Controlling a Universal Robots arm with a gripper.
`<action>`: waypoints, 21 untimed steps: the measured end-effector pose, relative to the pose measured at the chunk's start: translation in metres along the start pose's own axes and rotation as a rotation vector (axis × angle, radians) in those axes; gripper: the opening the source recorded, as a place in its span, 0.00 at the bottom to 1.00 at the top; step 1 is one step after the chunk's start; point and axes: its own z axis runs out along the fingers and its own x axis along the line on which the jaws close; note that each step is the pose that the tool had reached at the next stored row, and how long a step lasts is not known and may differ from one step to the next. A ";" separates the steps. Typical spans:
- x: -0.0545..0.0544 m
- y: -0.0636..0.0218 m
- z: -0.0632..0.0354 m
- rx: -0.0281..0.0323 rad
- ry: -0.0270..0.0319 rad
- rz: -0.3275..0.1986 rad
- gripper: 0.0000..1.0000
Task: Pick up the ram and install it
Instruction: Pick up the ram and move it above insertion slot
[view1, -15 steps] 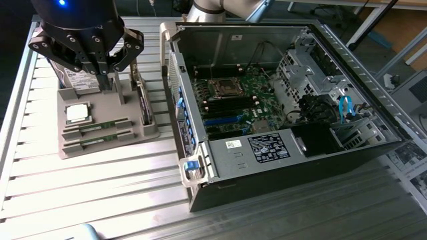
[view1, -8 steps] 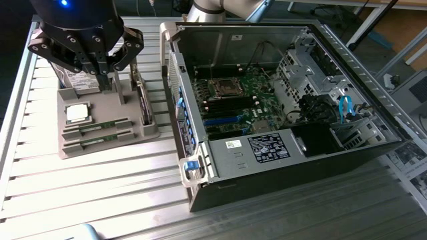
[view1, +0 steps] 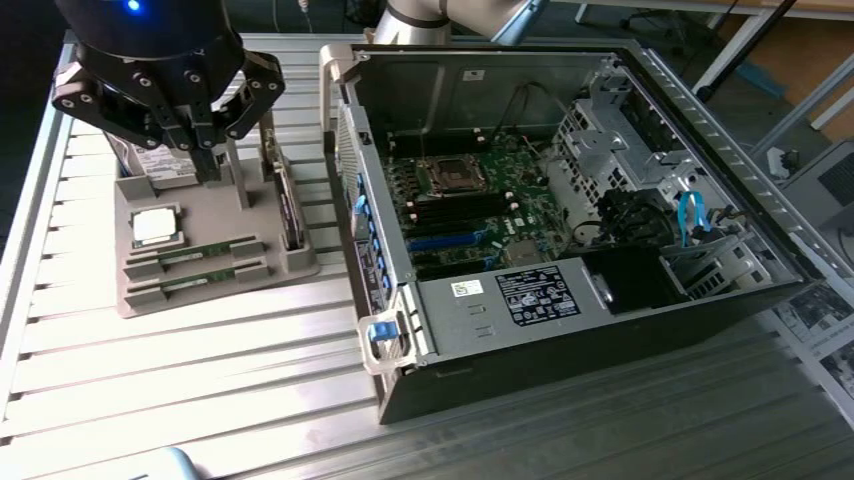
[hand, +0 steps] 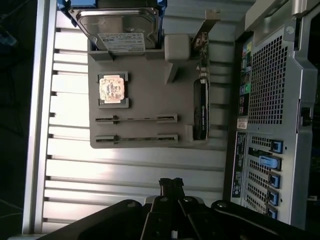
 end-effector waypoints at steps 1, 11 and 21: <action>0.000 0.0000 0.0000 -0.0001 0.0004 -0.010 0.11; 0.002 0.0001 0.0002 -0.0007 0.0040 -0.091 0.11; 0.002 0.0002 0.0005 -0.0016 0.0073 -0.172 0.11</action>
